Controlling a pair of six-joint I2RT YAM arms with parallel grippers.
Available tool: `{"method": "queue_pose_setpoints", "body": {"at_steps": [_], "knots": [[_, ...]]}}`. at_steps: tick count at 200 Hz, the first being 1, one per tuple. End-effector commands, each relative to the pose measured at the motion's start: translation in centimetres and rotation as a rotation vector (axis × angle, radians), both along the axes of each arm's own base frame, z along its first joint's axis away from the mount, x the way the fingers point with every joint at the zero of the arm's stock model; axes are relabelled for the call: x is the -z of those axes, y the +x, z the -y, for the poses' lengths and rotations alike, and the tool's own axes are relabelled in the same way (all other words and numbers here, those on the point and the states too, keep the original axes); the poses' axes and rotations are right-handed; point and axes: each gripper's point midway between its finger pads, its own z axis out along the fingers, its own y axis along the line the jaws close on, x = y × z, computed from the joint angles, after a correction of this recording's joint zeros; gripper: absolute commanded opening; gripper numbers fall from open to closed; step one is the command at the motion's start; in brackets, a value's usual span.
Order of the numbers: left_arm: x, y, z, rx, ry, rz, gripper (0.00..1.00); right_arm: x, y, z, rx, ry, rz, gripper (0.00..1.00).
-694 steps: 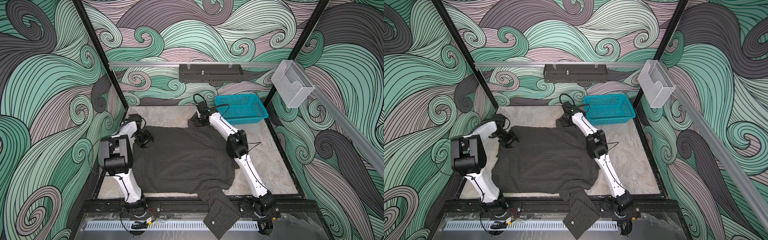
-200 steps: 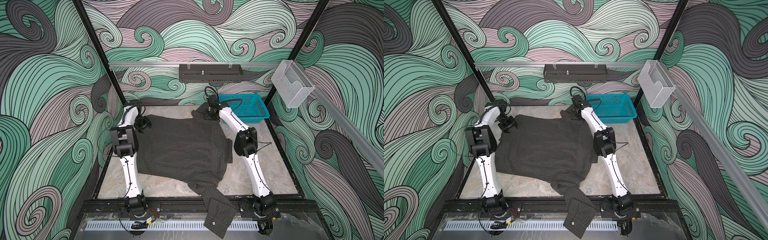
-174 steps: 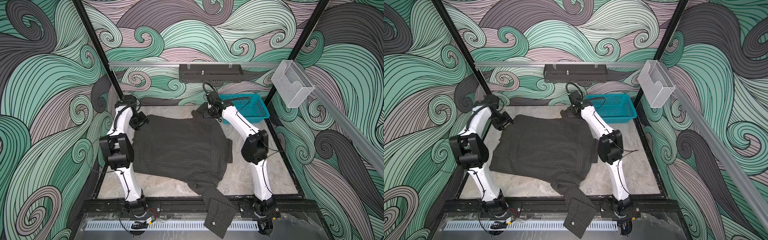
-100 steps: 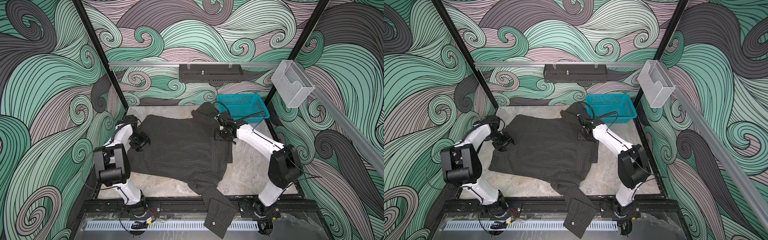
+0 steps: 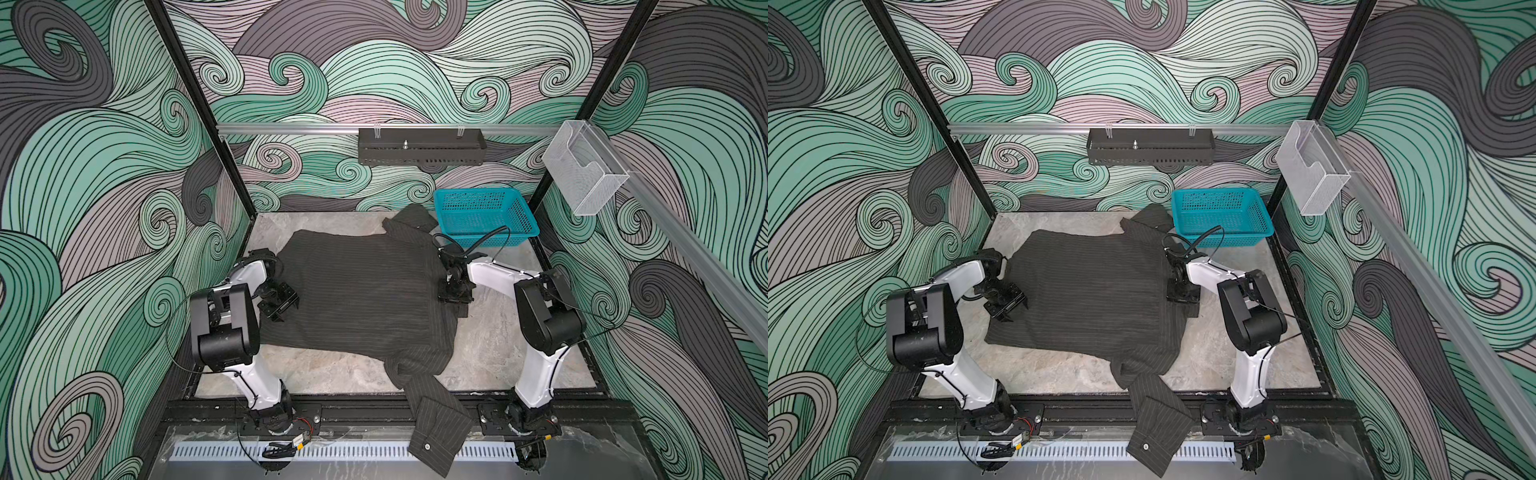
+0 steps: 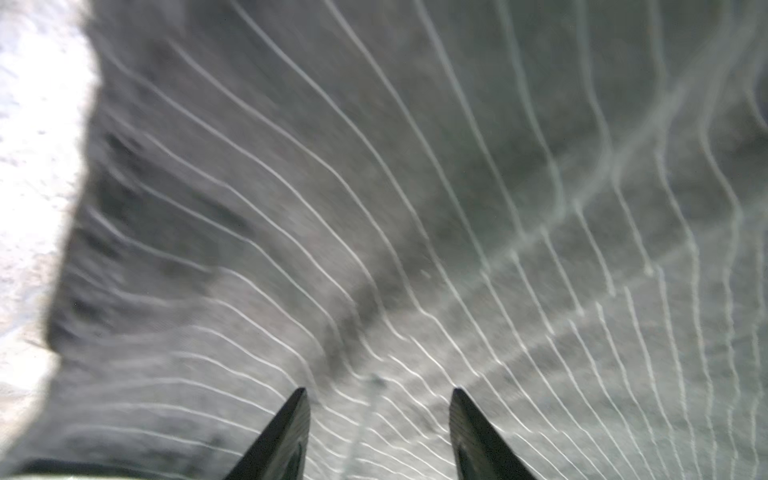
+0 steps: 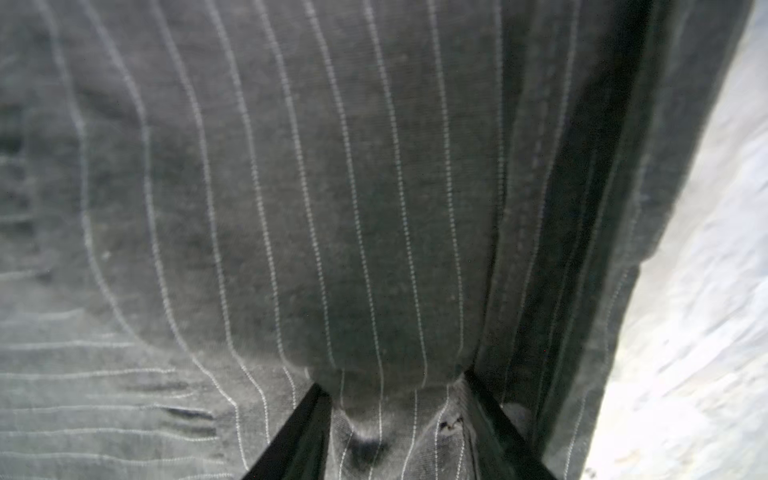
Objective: Fold and stack the long sleeve shirts
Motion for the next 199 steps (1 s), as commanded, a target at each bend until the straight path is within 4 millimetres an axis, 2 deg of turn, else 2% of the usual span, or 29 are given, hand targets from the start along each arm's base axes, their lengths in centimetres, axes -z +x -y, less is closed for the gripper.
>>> {"method": "queue_pose_setpoints", "body": {"at_steps": [1, 43, 70, 86, 100, 122, 150, 158, 176, 199], "knots": [[1.3, 0.2, 0.3, -0.015, -0.019, -0.015, 0.57, 1.5, -0.2, 2.1, 0.003, -0.11, -0.072, 0.5], [3.1, 0.2, 1.9, -0.004, -0.073, -0.036, 0.57, 0.3, 2.3, 5.2, 0.027, -0.169, -0.058, 0.51], [2.7, 0.4, 2.5, 0.005, -0.09, -0.018, 0.57, -0.1, 3.0, 6.4, 0.026, -0.164, -0.056, 0.51], [1.1, 1.0, 2.5, 0.013, -0.086, 0.028, 0.57, -1.0, 3.2, 5.6, -0.004, -0.12, -0.035, 0.51], [-1.4, 1.7, 2.4, 0.015, -0.081, 0.093, 0.57, -2.5, 3.3, 4.8, -0.014, -0.077, -0.003, 0.52], [-6.1, 2.2, 2.5, 0.022, -0.066, 0.205, 0.6, -6.8, 3.2, 3.5, -0.031, -0.027, 0.107, 0.57], [-11.0, 0.0, 1.8, 0.048, 0.008, 0.286, 0.63, -12.3, 1.1, 3.3, -0.01, -0.018, 0.216, 0.61], [-11.6, -1.1, 1.7, 0.041, 0.026, 0.295, 0.64, -13.3, 0.1, 3.5, 0.005, -0.012, 0.227, 0.61], [-11.5, -4.2, 0.8, -0.029, 0.098, 0.258, 0.63, -14.8, -2.6, 3.5, 0.039, 0.022, 0.241, 0.61], [-9.9, -7.3, 0.8, -0.104, 0.114, 0.223, 0.63, -15.1, -6.2, 2.6, 0.049, 0.089, 0.259, 0.62]]}}
